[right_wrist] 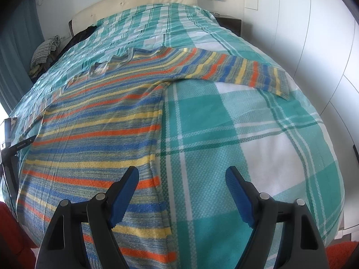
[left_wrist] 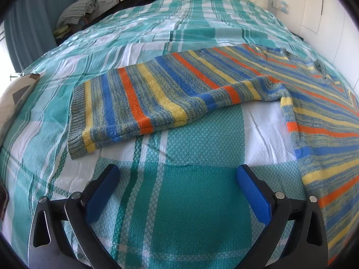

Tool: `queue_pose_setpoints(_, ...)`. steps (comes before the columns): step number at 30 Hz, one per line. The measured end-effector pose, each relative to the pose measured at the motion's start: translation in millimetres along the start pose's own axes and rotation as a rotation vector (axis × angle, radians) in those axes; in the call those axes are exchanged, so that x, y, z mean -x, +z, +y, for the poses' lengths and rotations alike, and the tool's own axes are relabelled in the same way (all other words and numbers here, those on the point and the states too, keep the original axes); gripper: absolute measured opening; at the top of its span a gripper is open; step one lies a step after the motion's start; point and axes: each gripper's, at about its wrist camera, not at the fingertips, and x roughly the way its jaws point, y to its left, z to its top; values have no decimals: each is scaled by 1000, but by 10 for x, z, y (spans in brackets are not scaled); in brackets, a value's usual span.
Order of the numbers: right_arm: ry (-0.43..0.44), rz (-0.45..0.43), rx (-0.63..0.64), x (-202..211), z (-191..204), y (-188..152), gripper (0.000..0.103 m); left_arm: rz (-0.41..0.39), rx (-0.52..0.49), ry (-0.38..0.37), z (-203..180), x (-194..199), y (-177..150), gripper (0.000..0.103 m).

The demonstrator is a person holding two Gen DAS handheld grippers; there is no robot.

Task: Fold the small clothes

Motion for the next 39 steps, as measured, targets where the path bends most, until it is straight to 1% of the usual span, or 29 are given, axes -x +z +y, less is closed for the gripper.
queue_pose_setpoints(3, 2, 9, -1, 7, 48, -31, 79, 0, 1, 0, 0, -1, -1, 103)
queue_pose_setpoints(16, 49, -15, -27, -8, 52, -33, 79, 0, 1, -1, 1, -1, 2, 103)
queue_pose_setpoints(27, 95, -52, -146, 111, -235, -56, 79, -1, 2, -2, 0, -3, 1, 103)
queue_pose_setpoints(33, 119, -51, -222, 83, -380, -57, 79, -1, 2, -1, -2, -3, 1, 103)
queue_pose_setpoints(39, 135, -42, -215, 31, -343, -55, 79, 0, 2, -2, -2, -2, 4, 103)
